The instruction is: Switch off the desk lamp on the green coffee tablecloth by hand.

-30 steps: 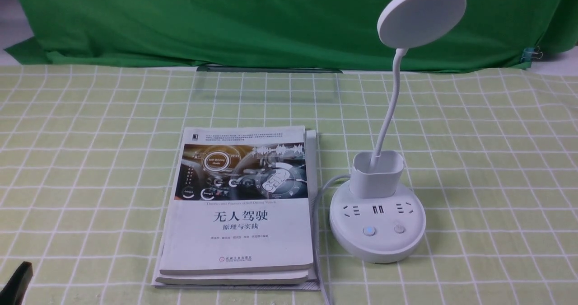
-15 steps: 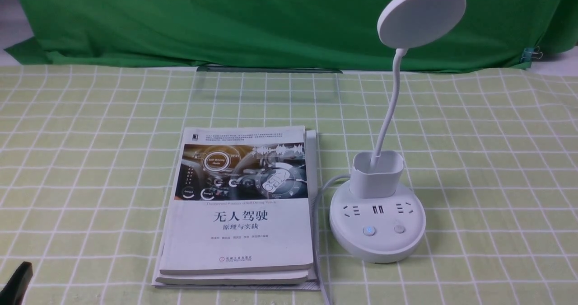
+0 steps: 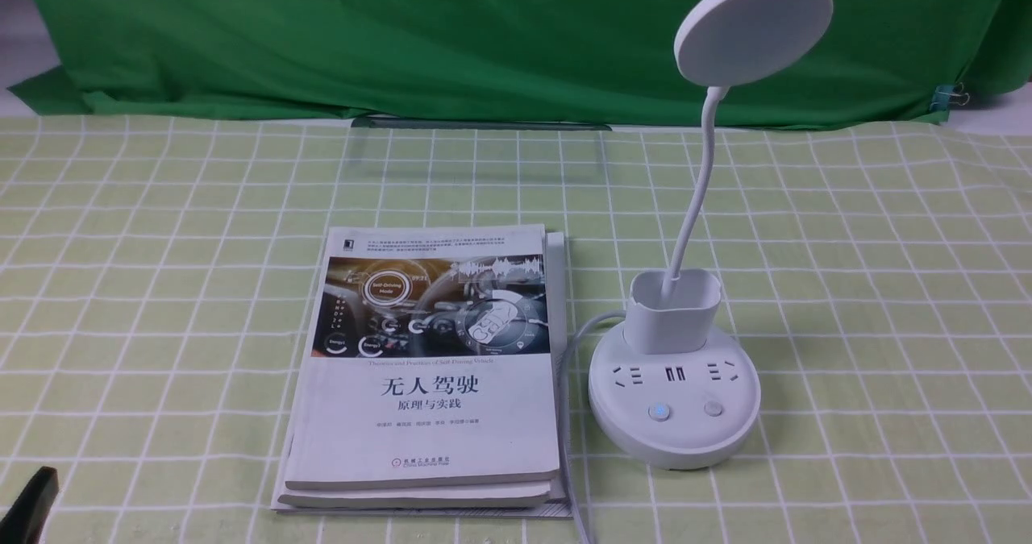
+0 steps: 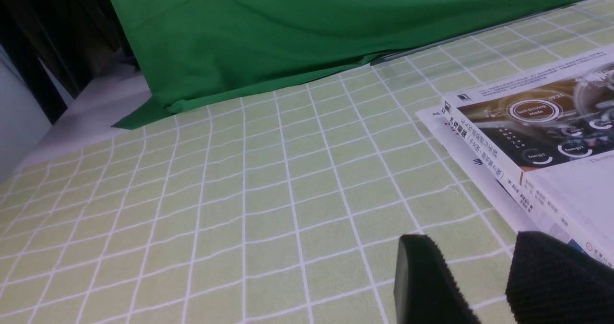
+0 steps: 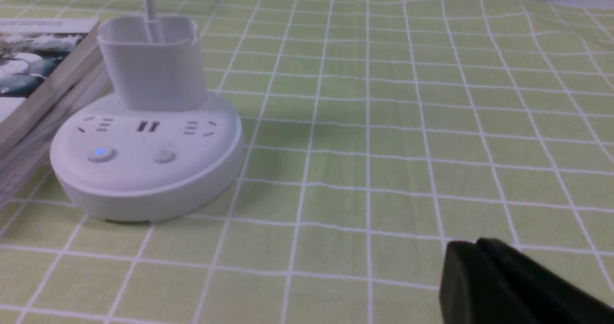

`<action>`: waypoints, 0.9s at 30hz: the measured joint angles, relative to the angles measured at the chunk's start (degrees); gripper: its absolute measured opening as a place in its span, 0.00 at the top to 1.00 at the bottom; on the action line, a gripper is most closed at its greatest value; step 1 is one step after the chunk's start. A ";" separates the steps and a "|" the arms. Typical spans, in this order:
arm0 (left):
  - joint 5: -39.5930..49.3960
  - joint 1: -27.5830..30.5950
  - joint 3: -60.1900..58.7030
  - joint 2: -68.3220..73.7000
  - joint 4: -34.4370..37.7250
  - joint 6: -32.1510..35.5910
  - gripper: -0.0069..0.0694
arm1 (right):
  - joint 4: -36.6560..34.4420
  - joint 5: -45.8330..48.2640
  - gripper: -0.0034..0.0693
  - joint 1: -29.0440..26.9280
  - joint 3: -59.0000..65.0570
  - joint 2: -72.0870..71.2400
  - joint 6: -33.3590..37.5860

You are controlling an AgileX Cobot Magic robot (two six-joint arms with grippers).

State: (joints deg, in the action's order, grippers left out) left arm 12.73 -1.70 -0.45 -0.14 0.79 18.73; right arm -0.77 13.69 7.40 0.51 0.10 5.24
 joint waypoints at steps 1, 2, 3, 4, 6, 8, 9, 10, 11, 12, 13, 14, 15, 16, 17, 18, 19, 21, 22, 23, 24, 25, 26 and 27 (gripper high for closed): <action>0.00 0.00 0.00 0.00 0.00 0.00 0.59 | 0.00 0.00 0.84 0.00 0.00 0.00 0.00; 0.00 0.00 0.00 0.00 0.00 0.00 0.59 | 0.00 0.00 0.83 0.00 0.00 0.00 -0.05; 0.00 0.00 0.00 0.00 0.00 0.00 0.59 | 0.00 0.00 0.83 0.00 0.00 0.00 -0.11; 0.00 0.00 0.00 0.00 0.00 0.00 0.59 | 0.00 0.00 0.83 0.00 0.00 0.00 -0.26; 0.00 0.00 0.00 0.00 0.00 0.00 0.59 | 0.00 0.00 0.82 0.00 0.00 0.00 -0.33; 0.00 0.00 0.00 0.00 0.00 0.00 0.59 | 0.00 0.00 0.81 0.00 0.00 0.00 -0.33; 0.00 0.00 0.00 0.00 0.00 0.00 0.59 | 0.00 0.00 0.81 0.00 0.00 0.00 -0.33; 0.00 0.00 0.00 0.00 0.00 0.00 0.59 | 0.00 0.00 0.80 0.00 0.00 0.00 -0.33; 0.00 0.00 0.00 0.00 0.00 0.00 0.59 | 0.00 0.00 0.80 0.00 0.00 0.00 -0.33; 0.00 0.00 0.00 0.00 0.00 0.00 0.59 | 0.00 0.00 0.79 0.00 0.00 0.00 -0.33; 0.00 0.00 0.00 0.00 0.00 0.00 0.59 | 0.00 0.00 0.78 0.00 0.00 0.00 -0.33; 0.00 0.00 0.00 0.00 0.00 0.00 0.59 | 0.00 0.00 0.77 0.00 0.00 0.00 -0.37; 0.00 0.00 0.00 0.00 0.00 0.00 0.59 | 0.00 0.00 0.77 0.00 0.00 0.00 -0.37; 0.00 0.00 0.00 0.00 0.00 0.00 0.59 | 0.00 0.00 0.77 0.00 0.00 0.00 -0.37; 0.00 0.00 0.00 0.00 0.00 0.00 0.59 | 0.00 0.00 0.76 0.00 0.00 0.00 -0.37; 0.00 0.00 0.00 0.00 0.00 0.00 0.59 | 0.00 0.00 0.76 0.00 0.00 0.00 -0.37; 0.00 0.00 0.00 0.00 0.00 0.00 0.59 | 0.00 0.00 0.76 0.00 0.00 0.00 -0.37; 0.00 0.00 0.00 0.00 0.00 0.00 0.59 | 0.00 0.00 0.75 0.00 0.00 0.00 -0.37; 0.00 0.00 0.00 0.00 0.00 0.00 0.59 | 0.00 0.00 0.75 0.00 0.00 0.00 -0.37; 0.00 0.00 0.00 0.00 0.00 0.00 0.59 | 0.00 0.00 0.75 0.00 0.00 0.00 -0.37; 0.00 0.00 0.00 0.00 0.00 0.00 0.59 | 0.00 0.00 0.74 0.00 0.00 0.00 -0.37; 0.00 0.00 0.00 0.00 0.00 0.00 0.59 | 0.00 0.00 0.74 0.00 0.00 0.00 -0.37; 0.00 0.00 0.00 0.00 0.00 0.00 0.59 | 0.00 0.00 0.73 0.00 0.00 0.00 -0.37; 0.00 0.00 0.00 0.00 0.00 0.00 0.59 | 0.00 0.00 0.73 0.00 0.00 0.00 -0.37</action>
State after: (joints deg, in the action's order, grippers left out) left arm 12.73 -1.70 -0.45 -0.14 0.79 18.73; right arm -0.77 13.69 7.40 0.51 0.10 4.87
